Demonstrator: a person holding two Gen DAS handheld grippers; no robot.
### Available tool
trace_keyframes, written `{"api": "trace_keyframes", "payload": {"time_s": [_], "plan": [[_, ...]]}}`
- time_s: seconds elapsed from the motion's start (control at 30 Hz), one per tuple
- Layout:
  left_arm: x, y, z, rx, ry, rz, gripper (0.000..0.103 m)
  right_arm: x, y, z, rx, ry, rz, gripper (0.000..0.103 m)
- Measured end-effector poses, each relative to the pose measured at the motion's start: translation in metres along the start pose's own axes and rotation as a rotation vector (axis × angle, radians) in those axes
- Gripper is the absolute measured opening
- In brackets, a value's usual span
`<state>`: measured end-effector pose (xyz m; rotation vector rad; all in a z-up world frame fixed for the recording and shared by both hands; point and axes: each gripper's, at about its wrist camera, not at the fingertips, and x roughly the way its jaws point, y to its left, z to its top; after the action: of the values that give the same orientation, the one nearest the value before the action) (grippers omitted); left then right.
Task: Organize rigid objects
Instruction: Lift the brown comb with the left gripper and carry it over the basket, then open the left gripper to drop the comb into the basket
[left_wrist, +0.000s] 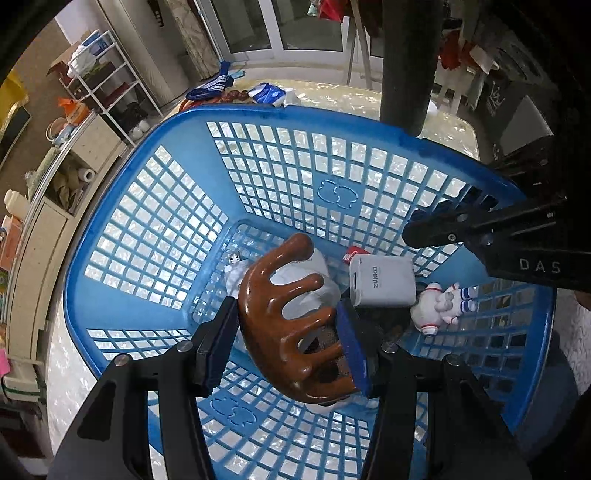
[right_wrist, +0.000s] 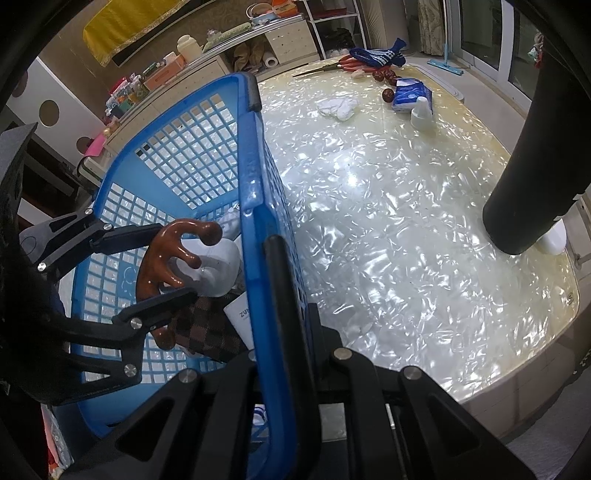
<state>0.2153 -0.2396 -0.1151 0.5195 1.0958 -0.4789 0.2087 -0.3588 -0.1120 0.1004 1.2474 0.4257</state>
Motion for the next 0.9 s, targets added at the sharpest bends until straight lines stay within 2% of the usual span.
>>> {"api": "trace_keyframes", "payload": {"time_s": [0.33,0.43,0.57,0.7,0.9], "plan": [[0.002,-0.002,0.000,-0.010,0.020,0.021,0.061,0.000,-0.002,0.001,0.000,-0.001,0.002,0.007],[0.000,-0.001,-0.001,-0.031,0.017,0.003,0.069,0.001,-0.002,0.001,0.002,-0.002,0.003,0.007],[-0.008,0.000,-0.002,-0.038,0.001,-0.008,0.085,0.001,-0.001,0.001,0.004,-0.002,0.002,0.007],[-0.019,0.007,-0.004,-0.092,-0.004,0.041,0.096,0.001,-0.001,0.001,0.007,-0.004,-0.001,0.007],[-0.035,0.018,-0.016,-0.186,-0.038,0.075,0.101,-0.001,-0.001,0.001,0.016,-0.013,-0.013,0.007]]}}
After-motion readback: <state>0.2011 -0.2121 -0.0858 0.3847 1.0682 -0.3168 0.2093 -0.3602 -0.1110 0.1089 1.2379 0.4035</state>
